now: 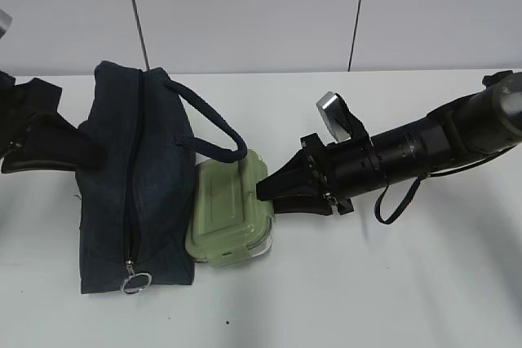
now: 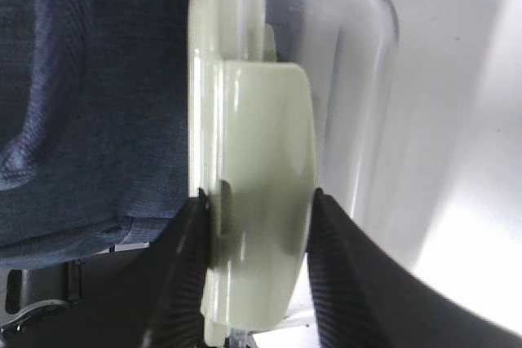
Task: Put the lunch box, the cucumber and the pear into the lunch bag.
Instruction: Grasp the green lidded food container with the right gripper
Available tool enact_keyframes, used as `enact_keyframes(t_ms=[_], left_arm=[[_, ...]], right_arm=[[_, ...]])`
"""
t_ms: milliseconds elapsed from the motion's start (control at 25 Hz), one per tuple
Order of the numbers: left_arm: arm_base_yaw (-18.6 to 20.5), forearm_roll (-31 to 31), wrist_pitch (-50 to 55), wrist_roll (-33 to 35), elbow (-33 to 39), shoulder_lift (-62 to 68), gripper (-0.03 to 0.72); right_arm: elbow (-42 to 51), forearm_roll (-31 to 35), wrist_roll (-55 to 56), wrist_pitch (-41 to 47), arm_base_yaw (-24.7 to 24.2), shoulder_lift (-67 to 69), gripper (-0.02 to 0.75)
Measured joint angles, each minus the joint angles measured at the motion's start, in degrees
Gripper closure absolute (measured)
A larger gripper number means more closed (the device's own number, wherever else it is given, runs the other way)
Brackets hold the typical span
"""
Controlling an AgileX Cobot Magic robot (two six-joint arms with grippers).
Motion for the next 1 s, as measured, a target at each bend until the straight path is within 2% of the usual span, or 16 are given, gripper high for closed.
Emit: enact_keyframes(t_ms=[200,440,720,1000], left_arm=[[0.00,0.00,0.06,0.00,0.00,0.00,0.703],[0.00,0.00,0.11,0.00,0.00,0.00,0.703],[0.00,0.00,0.17,0.00,0.00,0.00,0.703],[0.00,0.00,0.23,0.00,0.00,0.00,0.703]], right_arm=[[-0.21,-2.27,0.00,0.53,0.00,0.00,0.435],[-0.33,-5.54,0.00,0.11,0.00,0.09,0.346],[-0.33,-5.82,0.00,0.03,0.00,0.09,0.316],[-0.33,-6.56,2.15,-0.02,0.00,0.09,0.199]])
